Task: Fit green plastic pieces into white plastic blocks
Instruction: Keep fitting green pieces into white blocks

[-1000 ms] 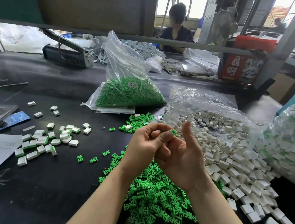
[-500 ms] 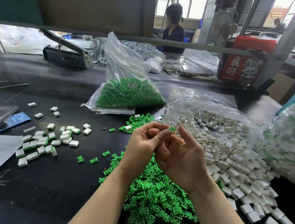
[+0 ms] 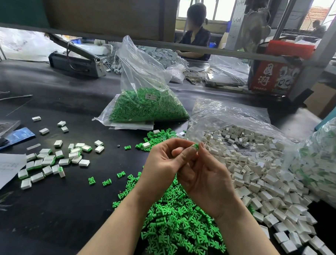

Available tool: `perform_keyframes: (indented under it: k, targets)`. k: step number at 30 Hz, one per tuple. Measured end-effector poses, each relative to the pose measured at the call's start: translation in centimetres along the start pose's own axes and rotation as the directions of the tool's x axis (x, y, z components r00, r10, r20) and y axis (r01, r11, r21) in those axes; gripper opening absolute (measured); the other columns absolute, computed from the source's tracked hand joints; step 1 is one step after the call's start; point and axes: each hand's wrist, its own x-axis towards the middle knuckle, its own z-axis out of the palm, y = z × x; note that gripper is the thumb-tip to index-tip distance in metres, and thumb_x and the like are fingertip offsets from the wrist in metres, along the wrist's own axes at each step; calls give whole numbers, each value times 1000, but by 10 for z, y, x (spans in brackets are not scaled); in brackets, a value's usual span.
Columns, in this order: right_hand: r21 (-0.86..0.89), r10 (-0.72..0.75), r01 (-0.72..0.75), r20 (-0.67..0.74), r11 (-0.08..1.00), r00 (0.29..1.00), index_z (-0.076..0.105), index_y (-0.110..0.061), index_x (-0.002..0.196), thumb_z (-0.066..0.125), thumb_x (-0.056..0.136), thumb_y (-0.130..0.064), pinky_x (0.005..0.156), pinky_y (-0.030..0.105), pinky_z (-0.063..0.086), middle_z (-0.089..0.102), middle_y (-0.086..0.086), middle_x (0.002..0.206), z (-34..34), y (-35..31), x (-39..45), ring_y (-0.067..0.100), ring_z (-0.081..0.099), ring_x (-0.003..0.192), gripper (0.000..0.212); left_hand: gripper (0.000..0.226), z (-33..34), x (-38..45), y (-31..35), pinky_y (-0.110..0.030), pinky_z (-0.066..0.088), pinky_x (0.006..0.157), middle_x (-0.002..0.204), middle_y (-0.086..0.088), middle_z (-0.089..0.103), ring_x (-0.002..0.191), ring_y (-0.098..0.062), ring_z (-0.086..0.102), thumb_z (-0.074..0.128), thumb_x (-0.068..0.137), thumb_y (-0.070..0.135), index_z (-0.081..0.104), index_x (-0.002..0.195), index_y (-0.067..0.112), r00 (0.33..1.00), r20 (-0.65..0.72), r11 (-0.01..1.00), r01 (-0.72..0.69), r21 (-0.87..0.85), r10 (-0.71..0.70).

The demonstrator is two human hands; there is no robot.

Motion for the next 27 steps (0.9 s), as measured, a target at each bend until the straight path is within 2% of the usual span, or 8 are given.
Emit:
perform_keyframes:
  k: [3, 6, 8, 10, 13, 17, 23, 27]
  targets:
    - [-23, -15, 14, -23, 1000, 1000, 72, -2, 97, 39, 98, -45, 49, 19, 35, 58, -1, 63, 1, -1, 1, 6, 47, 50, 54, 13, 2, -1, 0, -19, 53, 59, 60, 4, 68, 50, -5, 62, 76, 75, 30, 75, 87, 25, 1000, -7, 1000, -11, 13, 11]
    - [-213, -32, 6, -119, 977, 992, 74, -7, 90, 37, 95, -55, 49, 21, 32, 56, 2, 59, 0, -6, 0, 9, 47, 49, 61, 13, 3, 0, 1, -21, 54, 55, 72, -4, 75, 50, -10, 63, 76, 75, 26, 75, 87, 23, 1000, -23, 999, -6, -35, 5]
    - [-402, -135, 30, -236, 915, 962, 73, -13, 81, 44, 90, -58, 46, 21, 32, 59, 5, 59, -1, -12, -2, 12, 46, 49, 55, 10, 1, 2, 0, -21, 55, 63, 81, -7, 76, 64, -13, 69, 76, 76, 21, 75, 86, 21, 997, -68, 999, -26, -43, 23]
    - [-525, -300, 105, -302, 844, 905, 74, -14, 80, 57, 85, -47, 44, 20, 36, 62, 8, 64, -3, -17, -5, 13, 48, 51, 38, 10, -3, 3, 0, -18, 53, 71, 81, -3, 75, 76, -11, 70, 75, 77, 18, 77, 87, 21, 992, -118, 999, -47, -4, 46]
    - [-603, -463, 224, -275, 766, 843, 73, -16, 86, 69, 79, -32, 48, 21, 42, 65, 7, 70, -3, -19, -7, 13, 54, 57, 19, 15, -5, 3, -2, -21, 54, 74, 84, -5, 76, 78, -13, 70, 76, 76, 19, 78, 91, 19, 988, -145, 998, -41, 41, 47]
    - [-659, -531, 302, -175, 689, 829, 75, -19, 90, 70, 81, -23, 53, 21, 47, 69, 7, 76, -1, -16, -7, 16, 61, 68, 11, 16, -2, 2, -1, -22, 55, 73, 85, -7, 76, 77, -14, 71, 75, 79, 15, 78, 94, 15, 990, -134, 999, -48, 25, 51]
    - [-688, -602, 391, -83, 611, 795, 75, -16, 94, 68, 84, -11, 69, 18, 52, 74, 4, 88, -1, -14, -6, 13, 68, 81, 13, 19, 1, 2, -1, -20, 54, 70, 86, -5, 77, 75, -11, 69, 74, 76, 20, 78, 95, 19, 986, -166, 1000, -20, 22, 24]
    - [-709, -616, 392, -76, 586, 784, 73, -8, 96, 68, 82, -9, 74, 19, 53, 75, 6, 91, -2, -12, -5, 15, 70, 85, 14, 21, 1, 2, -2, -20, 54, 74, 92, -7, 77, 83, -12, 71, 76, 78, 16, 76, 99, 13, 981, -193, 999, -27, 41, 34]
